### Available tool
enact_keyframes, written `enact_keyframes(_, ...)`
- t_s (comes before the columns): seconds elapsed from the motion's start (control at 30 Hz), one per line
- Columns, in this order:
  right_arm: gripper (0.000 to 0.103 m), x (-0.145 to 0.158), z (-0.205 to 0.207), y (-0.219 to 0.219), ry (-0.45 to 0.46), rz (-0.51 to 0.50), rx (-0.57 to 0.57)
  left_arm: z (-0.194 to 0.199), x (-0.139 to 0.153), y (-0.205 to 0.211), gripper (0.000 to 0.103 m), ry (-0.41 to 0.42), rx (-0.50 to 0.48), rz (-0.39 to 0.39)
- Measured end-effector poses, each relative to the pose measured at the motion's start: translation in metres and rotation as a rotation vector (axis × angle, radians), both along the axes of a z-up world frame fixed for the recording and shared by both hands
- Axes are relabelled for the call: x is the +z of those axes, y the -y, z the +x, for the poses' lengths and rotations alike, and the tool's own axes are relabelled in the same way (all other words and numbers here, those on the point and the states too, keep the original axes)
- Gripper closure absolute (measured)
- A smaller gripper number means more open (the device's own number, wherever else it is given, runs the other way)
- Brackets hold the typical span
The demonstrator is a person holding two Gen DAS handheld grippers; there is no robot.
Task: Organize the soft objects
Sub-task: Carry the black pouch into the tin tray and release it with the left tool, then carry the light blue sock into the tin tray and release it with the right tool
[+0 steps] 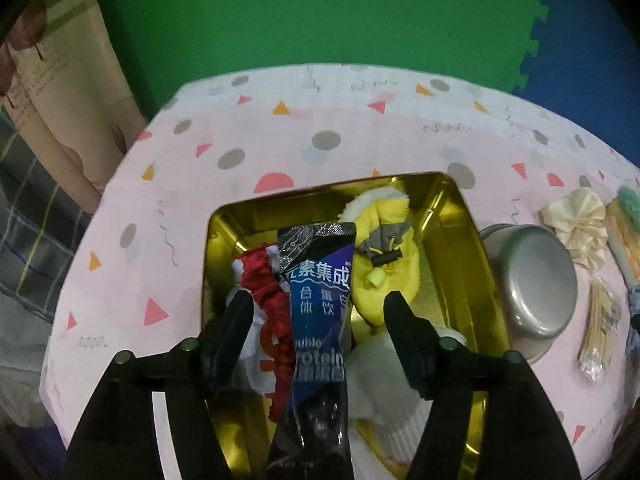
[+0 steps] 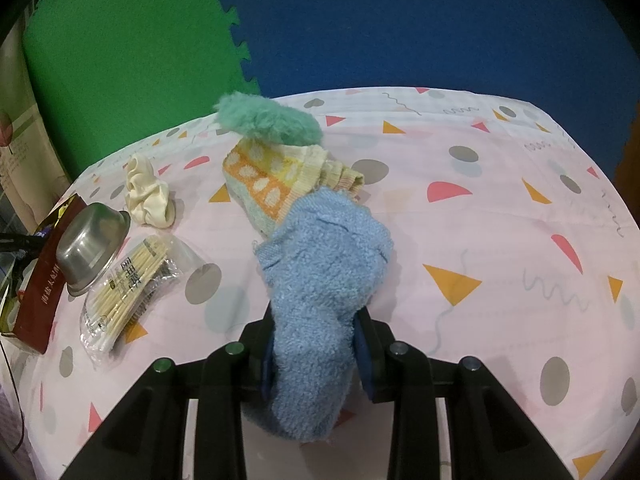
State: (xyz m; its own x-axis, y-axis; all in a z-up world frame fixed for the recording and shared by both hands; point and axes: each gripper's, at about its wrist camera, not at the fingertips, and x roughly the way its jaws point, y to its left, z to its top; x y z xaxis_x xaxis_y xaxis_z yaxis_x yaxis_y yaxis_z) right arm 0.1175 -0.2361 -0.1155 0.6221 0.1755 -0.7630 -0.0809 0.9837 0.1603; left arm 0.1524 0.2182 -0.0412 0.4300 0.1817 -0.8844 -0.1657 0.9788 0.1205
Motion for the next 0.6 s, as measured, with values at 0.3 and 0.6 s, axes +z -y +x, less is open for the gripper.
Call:
enact_keyframes(0.3, 0.070, 0.000, 0.001, 0.001, 0.000, -0.009, 0.003, -0.051, 0.036, 0.029, 0.030, 0.150, -0.064, 0.040)
enact_keyframes(0.6, 0.070, 0.000, 0.002, 0.000, -0.001, -0.022, 0.004, -0.094, 0.041, 0.036, 0.018, 0.227, -0.008, 0.043)
